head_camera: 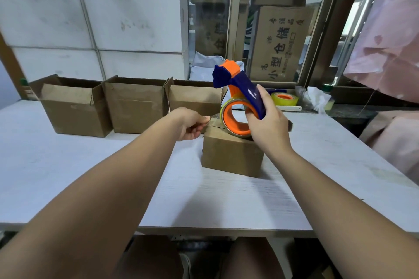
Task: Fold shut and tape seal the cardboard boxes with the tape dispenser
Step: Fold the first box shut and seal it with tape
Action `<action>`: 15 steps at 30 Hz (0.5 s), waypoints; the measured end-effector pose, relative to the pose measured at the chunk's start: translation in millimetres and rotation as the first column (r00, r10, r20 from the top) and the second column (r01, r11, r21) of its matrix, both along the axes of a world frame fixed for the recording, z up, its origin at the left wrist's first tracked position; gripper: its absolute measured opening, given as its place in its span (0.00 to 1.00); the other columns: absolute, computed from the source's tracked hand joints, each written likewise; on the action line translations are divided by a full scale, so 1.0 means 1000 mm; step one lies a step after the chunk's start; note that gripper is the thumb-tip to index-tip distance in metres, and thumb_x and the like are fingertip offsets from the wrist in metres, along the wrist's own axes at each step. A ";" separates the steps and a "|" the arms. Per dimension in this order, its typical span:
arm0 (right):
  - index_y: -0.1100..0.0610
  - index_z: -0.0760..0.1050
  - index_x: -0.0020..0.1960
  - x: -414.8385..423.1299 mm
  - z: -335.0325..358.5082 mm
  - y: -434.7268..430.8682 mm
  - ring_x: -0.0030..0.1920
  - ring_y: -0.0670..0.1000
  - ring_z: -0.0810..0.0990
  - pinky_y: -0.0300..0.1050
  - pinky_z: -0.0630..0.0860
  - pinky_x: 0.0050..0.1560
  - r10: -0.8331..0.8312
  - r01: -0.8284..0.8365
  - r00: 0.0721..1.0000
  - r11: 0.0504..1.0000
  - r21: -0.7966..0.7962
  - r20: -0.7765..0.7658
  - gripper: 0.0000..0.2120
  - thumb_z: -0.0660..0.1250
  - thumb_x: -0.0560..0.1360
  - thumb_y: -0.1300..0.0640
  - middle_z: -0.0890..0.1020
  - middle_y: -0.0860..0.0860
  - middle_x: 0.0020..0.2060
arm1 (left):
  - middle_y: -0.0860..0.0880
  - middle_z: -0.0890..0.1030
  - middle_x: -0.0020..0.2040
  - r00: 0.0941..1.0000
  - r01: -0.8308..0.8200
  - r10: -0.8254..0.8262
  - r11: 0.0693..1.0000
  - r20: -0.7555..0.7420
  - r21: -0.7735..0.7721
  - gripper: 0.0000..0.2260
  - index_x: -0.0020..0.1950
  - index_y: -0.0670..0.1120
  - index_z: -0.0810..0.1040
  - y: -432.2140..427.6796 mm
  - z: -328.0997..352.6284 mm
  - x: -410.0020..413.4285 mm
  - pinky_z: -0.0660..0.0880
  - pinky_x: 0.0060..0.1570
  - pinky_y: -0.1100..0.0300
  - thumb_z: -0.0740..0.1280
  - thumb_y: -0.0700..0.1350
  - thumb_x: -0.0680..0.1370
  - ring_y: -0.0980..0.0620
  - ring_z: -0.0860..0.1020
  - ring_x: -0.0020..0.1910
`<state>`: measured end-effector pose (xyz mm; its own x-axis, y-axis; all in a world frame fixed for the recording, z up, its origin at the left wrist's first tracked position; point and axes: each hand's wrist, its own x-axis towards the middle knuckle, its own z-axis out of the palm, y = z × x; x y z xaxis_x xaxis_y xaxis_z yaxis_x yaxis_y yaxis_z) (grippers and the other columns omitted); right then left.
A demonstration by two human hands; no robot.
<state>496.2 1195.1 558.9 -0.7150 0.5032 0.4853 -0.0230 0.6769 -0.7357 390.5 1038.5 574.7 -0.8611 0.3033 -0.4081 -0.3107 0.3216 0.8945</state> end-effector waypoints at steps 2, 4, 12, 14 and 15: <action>0.45 0.56 0.76 0.000 -0.001 0.000 0.64 0.52 0.70 0.39 0.70 0.51 -0.004 0.004 1.000 1.000 -0.007 -0.004 0.31 0.66 0.77 0.53 0.71 0.51 0.67 | 0.49 0.72 0.32 1.000 -0.012 0.011 1.000 0.025 0.024 0.10 0.37 0.42 0.75 -0.001 -0.001 0.001 0.73 0.34 0.65 0.69 0.43 0.77 0.56 0.69 0.31; 0.45 0.56 0.76 0.000 -0.002 0.000 0.65 0.52 0.70 0.40 0.70 0.51 -0.008 0.008 1.000 1.000 0.011 -0.002 0.31 0.65 0.78 0.53 0.70 0.51 0.67 | 0.49 0.72 0.31 0.999 -0.023 0.021 0.998 0.033 0.057 0.11 0.36 0.42 0.75 -0.002 -0.001 0.003 0.72 0.36 0.65 0.67 0.42 0.78 0.57 0.68 0.31; 0.40 0.49 0.76 0.002 0.001 0.000 0.63 0.53 0.70 0.47 0.76 0.53 -0.004 -0.006 0.991 0.997 0.077 0.134 0.41 0.69 0.74 0.61 0.68 0.52 0.67 | 0.49 0.72 0.31 0.998 -0.052 0.053 0.998 -0.034 0.026 0.10 0.38 0.42 0.76 0.002 -0.006 0.005 0.71 0.33 0.65 0.66 0.42 0.79 0.56 0.68 0.31; 0.40 0.49 0.76 0.002 0.002 0.000 0.62 0.52 0.69 0.47 0.77 0.53 0.010 -0.020 0.989 0.998 0.066 0.148 0.42 0.69 0.73 0.61 0.67 0.52 0.67 | 0.48 0.71 0.31 0.998 -0.060 0.061 0.998 -0.023 0.023 0.10 0.38 0.41 0.76 0.002 -0.010 0.004 0.71 0.33 0.65 0.67 0.42 0.78 0.56 0.68 0.30; 0.40 0.49 0.76 0.001 0.002 0.000 0.62 0.52 0.69 0.47 0.77 0.52 0.011 -0.021 0.988 0.998 0.066 0.151 0.42 0.69 0.73 0.61 0.67 0.52 0.67 | 0.48 0.71 0.31 0.998 -0.065 0.066 0.998 -0.016 0.022 0.10 0.38 0.41 0.76 0.002 -0.011 0.004 0.71 0.32 0.65 0.67 0.42 0.78 0.56 0.68 0.30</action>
<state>497.2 1194.9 560.6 -0.7901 0.4611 0.4039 0.0734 0.7254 -0.6844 394.9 1040.5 563.4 -0.8860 0.2547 -0.3875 -0.3155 0.2813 0.9063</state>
